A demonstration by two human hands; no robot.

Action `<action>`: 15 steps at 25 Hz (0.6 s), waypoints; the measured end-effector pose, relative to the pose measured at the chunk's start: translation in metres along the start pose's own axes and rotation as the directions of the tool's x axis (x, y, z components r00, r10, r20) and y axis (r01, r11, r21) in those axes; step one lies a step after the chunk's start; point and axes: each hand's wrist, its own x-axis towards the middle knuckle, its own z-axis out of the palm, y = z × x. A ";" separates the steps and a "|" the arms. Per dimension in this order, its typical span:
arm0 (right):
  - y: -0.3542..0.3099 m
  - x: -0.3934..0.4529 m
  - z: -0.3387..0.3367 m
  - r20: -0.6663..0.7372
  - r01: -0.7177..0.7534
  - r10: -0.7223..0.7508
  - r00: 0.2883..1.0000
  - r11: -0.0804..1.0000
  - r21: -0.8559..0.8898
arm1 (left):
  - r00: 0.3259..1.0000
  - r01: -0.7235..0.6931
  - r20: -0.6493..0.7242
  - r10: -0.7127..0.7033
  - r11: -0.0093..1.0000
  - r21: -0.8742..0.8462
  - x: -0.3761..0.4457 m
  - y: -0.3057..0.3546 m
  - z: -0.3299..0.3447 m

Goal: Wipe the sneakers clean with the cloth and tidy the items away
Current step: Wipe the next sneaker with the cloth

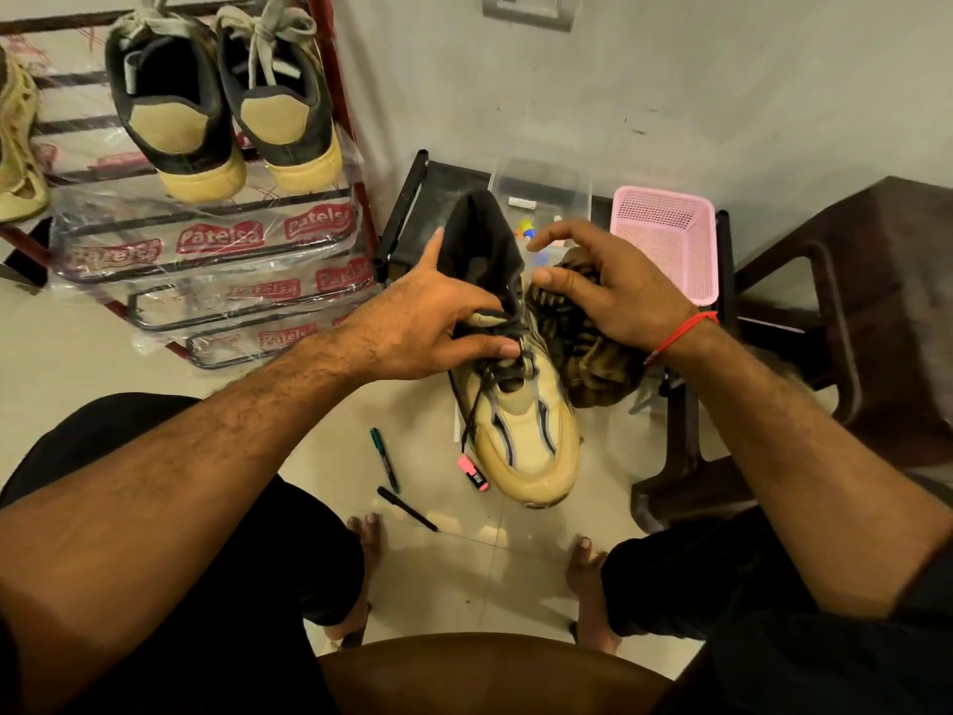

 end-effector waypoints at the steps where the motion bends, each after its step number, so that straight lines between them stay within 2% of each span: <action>1: -0.004 0.000 0.003 -0.103 -0.036 0.048 0.993 0.992 0.120 | 0.998 0.017 -0.057 -0.019 0.999 -0.044 -0.001 -0.003 -0.002; 3: -0.013 0.000 0.007 -0.272 -0.044 0.137 0.952 0.946 0.321 | 0.985 0.057 -0.152 -0.076 0.990 -0.126 0.000 -0.007 -0.005; 4: -0.018 0.000 0.008 -0.282 -0.045 0.153 0.947 0.934 0.354 | 0.976 0.058 -0.200 -0.091 0.985 -0.164 0.000 -0.008 -0.005; 5: -0.024 -0.003 0.010 -0.232 -0.046 0.134 0.963 0.935 0.352 | 0.963 0.040 -0.255 -0.092 0.978 -0.204 0.000 -0.009 -0.005; 6: -0.029 -0.006 0.013 -0.139 -0.029 0.073 0.988 0.956 0.292 | 0.944 0.023 -0.316 -0.095 0.974 -0.223 0.000 -0.009 -0.006; 8: -0.033 -0.013 0.019 0.010 0.090 -0.091 0.996 0.995 0.048 | 0.894 0.031 -0.432 -0.114 0.981 -0.193 0.000 -0.010 -0.006; 9: -0.033 -0.014 0.018 0.019 0.154 -0.154 0.988 0.987 -0.049 | 0.867 0.039 -0.485 -0.114 0.986 -0.162 -0.001 -0.011 -0.007; 11: -0.031 -0.014 0.011 0.026 0.243 -0.242 0.970 0.961 -0.130 | 0.818 0.084 -0.549 -0.173 0.979 -0.183 -0.004 -0.014 -0.008; 13: -0.030 -0.015 0.007 0.150 0.305 -0.282 0.948 0.939 -0.161 | 0.806 0.163 -0.509 -0.302 0.940 -0.299 -0.009 -0.021 -0.009; 15: -0.031 -0.020 0.010 0.269 0.303 -0.242 0.932 0.929 -0.211 | 0.836 0.204 -0.408 -0.367 0.898 -0.390 -0.011 -0.026 -0.008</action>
